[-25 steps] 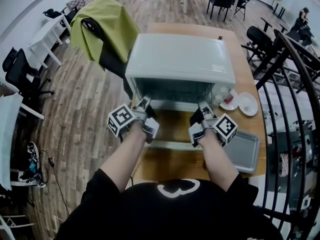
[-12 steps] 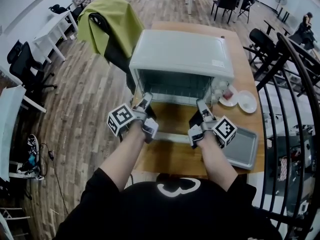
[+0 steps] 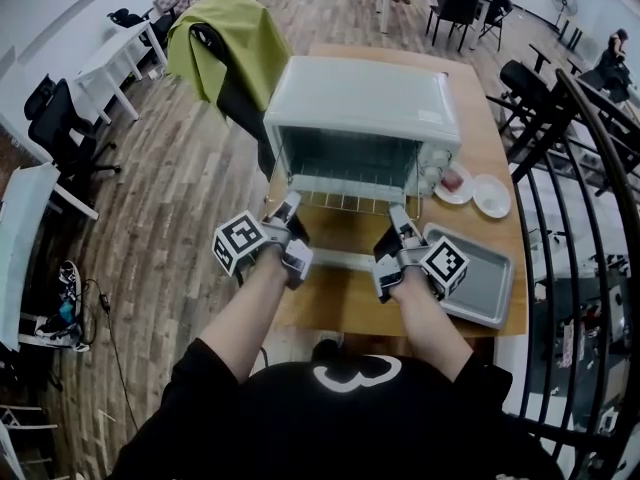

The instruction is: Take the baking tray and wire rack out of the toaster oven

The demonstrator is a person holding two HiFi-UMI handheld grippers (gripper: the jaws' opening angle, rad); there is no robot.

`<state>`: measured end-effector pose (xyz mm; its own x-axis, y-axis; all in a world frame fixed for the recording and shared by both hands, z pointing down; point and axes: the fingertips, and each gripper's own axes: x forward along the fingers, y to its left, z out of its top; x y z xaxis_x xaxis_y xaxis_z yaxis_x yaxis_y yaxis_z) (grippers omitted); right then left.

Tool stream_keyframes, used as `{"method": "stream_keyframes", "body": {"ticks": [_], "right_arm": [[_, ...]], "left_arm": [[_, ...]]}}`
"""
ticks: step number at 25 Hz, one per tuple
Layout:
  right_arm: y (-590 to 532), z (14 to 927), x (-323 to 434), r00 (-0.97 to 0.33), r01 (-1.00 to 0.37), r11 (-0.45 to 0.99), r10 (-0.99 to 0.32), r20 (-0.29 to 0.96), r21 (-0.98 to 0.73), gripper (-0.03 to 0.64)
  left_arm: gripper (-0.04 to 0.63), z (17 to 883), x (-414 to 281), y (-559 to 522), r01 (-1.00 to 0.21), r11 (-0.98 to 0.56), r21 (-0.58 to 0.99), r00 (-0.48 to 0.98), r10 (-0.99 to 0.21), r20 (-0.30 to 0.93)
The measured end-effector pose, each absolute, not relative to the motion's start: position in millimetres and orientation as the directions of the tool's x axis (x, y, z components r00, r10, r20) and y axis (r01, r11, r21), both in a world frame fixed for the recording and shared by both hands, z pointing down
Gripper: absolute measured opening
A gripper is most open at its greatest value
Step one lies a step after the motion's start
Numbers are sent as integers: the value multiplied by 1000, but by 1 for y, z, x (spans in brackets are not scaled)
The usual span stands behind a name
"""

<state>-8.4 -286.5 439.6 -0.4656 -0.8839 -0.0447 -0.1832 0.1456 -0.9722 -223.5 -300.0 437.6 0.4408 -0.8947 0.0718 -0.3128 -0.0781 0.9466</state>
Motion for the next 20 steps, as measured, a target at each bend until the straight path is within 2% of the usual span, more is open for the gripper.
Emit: {"method": "stream_keyframes", "body": {"ticks": [20], "right_arm": [[-168, 430, 21, -511, -194, 166, -858, -45, -967, 32]], "left_arm": [[44, 430, -195, -170, -337, -69, 939, 431, -898, 89]]}}
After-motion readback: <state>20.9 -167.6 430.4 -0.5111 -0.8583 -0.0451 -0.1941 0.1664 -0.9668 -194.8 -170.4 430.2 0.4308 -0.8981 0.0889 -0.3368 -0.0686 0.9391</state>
